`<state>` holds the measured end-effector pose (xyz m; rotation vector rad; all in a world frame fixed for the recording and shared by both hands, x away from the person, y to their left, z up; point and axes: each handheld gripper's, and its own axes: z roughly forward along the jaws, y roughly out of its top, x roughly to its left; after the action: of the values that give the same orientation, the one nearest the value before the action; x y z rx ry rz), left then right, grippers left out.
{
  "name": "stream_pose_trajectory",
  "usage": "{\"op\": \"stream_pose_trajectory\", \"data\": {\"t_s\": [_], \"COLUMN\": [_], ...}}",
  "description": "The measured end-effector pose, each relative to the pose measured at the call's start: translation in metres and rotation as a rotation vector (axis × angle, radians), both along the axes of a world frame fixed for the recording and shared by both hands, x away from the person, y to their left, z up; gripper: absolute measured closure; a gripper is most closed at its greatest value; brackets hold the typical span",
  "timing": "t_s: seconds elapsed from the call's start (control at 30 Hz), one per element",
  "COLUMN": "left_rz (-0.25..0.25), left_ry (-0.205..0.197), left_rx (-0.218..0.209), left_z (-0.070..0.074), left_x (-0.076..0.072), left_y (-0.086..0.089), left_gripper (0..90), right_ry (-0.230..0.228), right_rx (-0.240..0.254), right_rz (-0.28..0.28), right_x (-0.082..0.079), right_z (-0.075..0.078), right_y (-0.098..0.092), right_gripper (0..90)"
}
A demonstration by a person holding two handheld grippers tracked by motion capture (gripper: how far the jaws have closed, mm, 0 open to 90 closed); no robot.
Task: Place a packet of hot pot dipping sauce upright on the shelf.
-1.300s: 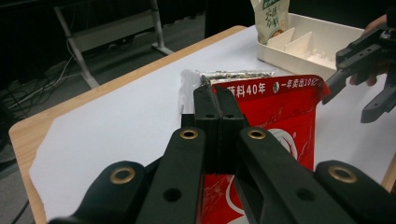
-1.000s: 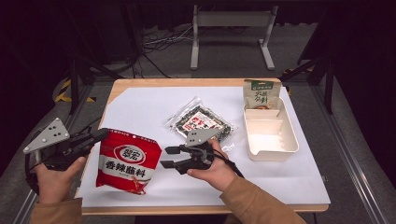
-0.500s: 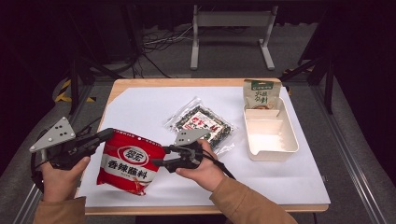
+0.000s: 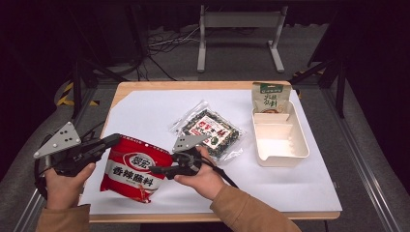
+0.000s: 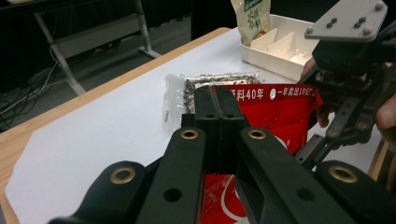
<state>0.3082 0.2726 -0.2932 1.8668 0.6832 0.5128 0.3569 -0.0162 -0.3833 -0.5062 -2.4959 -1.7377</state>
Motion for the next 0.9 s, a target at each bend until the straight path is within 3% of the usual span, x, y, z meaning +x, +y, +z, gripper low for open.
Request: {"op": "stream_pose_trajectory", "data": {"t_s": [0.07, 0.23, 0.47, 0.6, 0.77, 0.9], "left_rz": [0.001, 0.007, 0.006, -0.014, -0.053, -0.038], "left_ry": [-0.001, -0.007, -0.016, -0.047, -0.060, -0.075], "left_rx": [0.000, 0.003, -0.020, -0.030, -0.050, -0.023], "left_z": [0.000, 0.000, 0.002, 0.003, 0.005, 0.005], "left_x": [0.000, 0.000, -0.003, -0.004, -0.006, -0.006], "left_y": [0.000, 0.001, 0.003, 0.001, -0.006, -0.010], "left_gripper": [90.0, 90.0, 90.0, 90.0, 90.0, 85.0], "right_ry": [-0.006, 0.000, -0.056, -0.095, -0.166, -0.186], "right_rx": [-0.003, 0.008, 0.043, 0.076, 0.062, 0.045], "right_rz": [0.000, 0.033, 0.007, -0.026, -0.051, -0.047], "right_x": [0.000, 0.000, -0.003, -0.002, 0.003, 0.004], "right_z": [-0.002, 0.000, 0.012, 0.025, 0.042, 0.050], "right_y": [0.002, 0.002, -0.006, -0.019, -0.037, -0.044], "right_gripper": [67.7, 87.2, 89.1, 89.3, 89.4, 89.4]}}
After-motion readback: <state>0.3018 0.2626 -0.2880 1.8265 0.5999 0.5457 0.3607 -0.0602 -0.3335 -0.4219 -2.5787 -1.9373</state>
